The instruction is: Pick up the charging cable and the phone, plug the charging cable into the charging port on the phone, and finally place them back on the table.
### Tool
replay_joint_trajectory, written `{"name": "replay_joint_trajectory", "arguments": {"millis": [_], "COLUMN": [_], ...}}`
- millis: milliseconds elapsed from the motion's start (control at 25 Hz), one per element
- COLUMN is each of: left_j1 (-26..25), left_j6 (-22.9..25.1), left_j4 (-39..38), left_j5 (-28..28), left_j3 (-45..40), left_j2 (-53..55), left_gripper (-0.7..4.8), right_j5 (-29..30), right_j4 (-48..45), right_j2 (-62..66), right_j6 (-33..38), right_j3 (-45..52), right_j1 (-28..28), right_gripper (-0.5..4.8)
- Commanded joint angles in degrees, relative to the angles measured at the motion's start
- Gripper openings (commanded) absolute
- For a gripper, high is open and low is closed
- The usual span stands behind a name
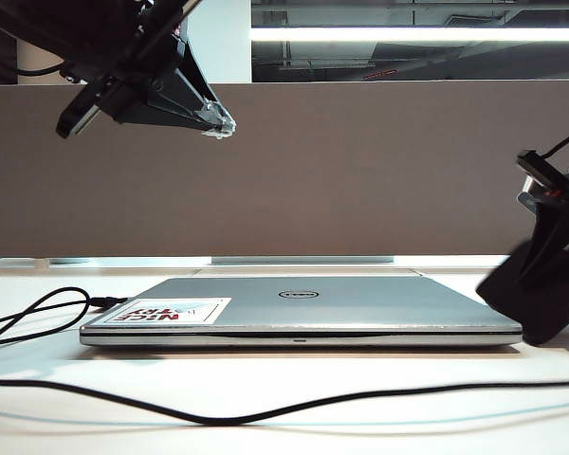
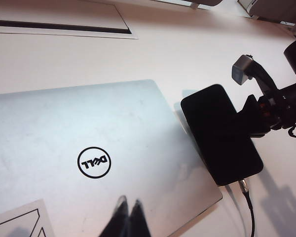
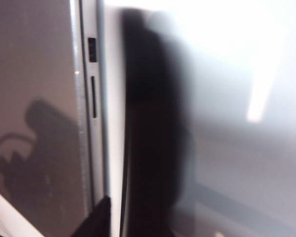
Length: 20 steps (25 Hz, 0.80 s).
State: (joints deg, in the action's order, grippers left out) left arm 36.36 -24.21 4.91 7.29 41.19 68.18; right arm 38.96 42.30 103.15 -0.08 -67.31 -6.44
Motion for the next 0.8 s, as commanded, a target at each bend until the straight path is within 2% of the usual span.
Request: {"name": "replay_joint_trajectory", "arguments": {"millis": [40,120,360,440,520,560,600,799], "left_j1": [0.02,0.02,0.02,0.02,-0.02,-0.33,-0.70,-4.92], "left_j6": [0.20,0.22,0.22,0.24,0.24,0.46,0.87,9.33], "left_j4": [0.39,0.33,0.33,0.28,0.26,-0.07,-0.39,-6.19], "left_j5": [-0.02,-0.02,-0.02,-0.02,-0.02,-0.02,-0.02,-0.02], "left_j3": [0.24,0.24,0.24,0.24,0.24,0.26,0.26,0.20], "left_j2": [-0.20,-0.20,-0.20,-0.20,-0.28,-1.01,-1.64,-9.88], "left_gripper": [-0.05,-0.05,-0.05,-0.05,-0.05,-0.05,-0.05,-0.05], "right_j5": [-1.16,-3.17,-13.44,-16.55,-17.73,-18.62,-19.32,-21.46], "right_j4": [-0.50,0.61,9.31,13.11,15.39,15.85,15.76,14.36], "right_j2": [-0.52,-0.52,-0.52,-0.59,-1.11,-2.19,-3.37,-14.93], "right_j6": [-0.42,-0.42,-1.66,-1.66,-1.53,-1.38,-0.96,-0.81], "right_j3": [-0.66,-2.38,-13.62,-17.07,-19.45,-20.26,-20.28,-19.10], "right_j1": [-0.07,-0.02,-0.02,-0.02,-0.02,0.00,0.11,1.81], "right_gripper": [1.35,1.81,1.77,1.42,0.28,-0.06,-0.06,-0.06]}}
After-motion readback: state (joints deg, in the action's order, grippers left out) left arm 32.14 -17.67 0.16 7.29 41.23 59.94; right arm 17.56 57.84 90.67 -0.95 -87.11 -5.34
